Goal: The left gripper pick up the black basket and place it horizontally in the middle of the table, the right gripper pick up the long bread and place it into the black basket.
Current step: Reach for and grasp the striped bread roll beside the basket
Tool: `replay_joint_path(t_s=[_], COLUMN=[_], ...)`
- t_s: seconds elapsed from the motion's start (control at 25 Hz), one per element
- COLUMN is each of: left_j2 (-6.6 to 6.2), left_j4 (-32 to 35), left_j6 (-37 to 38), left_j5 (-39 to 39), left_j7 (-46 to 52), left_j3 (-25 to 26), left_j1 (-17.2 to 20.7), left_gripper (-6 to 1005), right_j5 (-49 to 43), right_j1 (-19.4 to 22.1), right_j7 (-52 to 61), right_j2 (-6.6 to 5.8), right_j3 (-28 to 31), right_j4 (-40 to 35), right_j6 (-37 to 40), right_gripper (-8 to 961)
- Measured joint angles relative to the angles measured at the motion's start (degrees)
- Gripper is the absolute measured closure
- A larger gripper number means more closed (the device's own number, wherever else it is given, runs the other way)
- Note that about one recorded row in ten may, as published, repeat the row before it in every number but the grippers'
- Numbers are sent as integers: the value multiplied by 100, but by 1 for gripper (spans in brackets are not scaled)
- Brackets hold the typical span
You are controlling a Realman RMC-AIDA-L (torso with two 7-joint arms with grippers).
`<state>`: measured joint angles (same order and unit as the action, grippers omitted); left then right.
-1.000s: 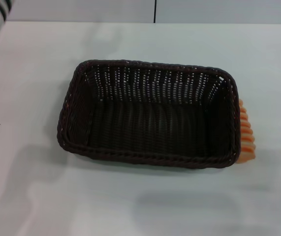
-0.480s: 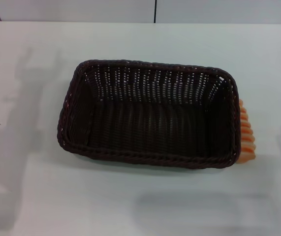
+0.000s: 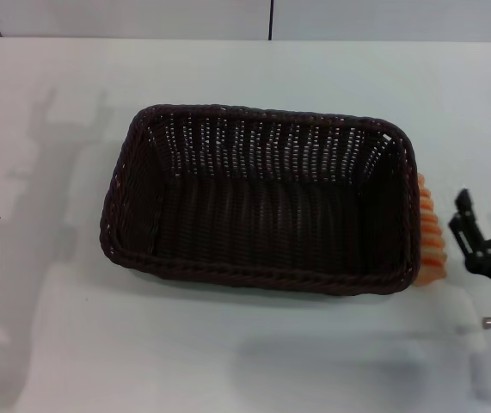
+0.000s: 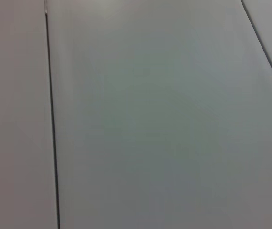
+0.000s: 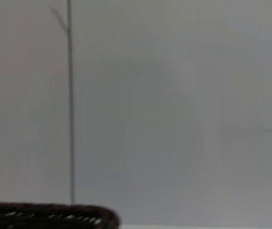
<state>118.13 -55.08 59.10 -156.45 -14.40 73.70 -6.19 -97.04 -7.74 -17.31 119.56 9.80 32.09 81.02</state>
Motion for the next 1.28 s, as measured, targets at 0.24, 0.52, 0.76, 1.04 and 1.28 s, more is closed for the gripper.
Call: replay_joint_path(t_s=[0.24, 0.52, 0.76, 1.04, 1.28], left_j2=[-5, -19, -18, -18, -18], left_j4=[194, 272, 372, 424, 456], left_j6=[-66, -74, -78, -82, -83], left_j5=[-13, -29, -35, -36, -80], left_j7=[-37, -80, -115, -123, -125], left_j3=[-5, -21, -13, -5, -5], left_j1=[-168, -246, -302, -330, -373], left_gripper=[209, 210, 211, 210, 210], right_j5=[1, 34, 41, 41, 40], right_j1=[-197, -440, -633, -809, -834], right_j7=[25, 139, 148, 407, 438], right_j2=[1, 3, 3, -5, -1], right_j3=[-87, -124, -86, -75, -18], right_j4=[13, 14, 3, -92, -139], right_j6=[-343, -886, -1346, -1725, -1864], right_gripper=[184, 184, 184, 184, 184])
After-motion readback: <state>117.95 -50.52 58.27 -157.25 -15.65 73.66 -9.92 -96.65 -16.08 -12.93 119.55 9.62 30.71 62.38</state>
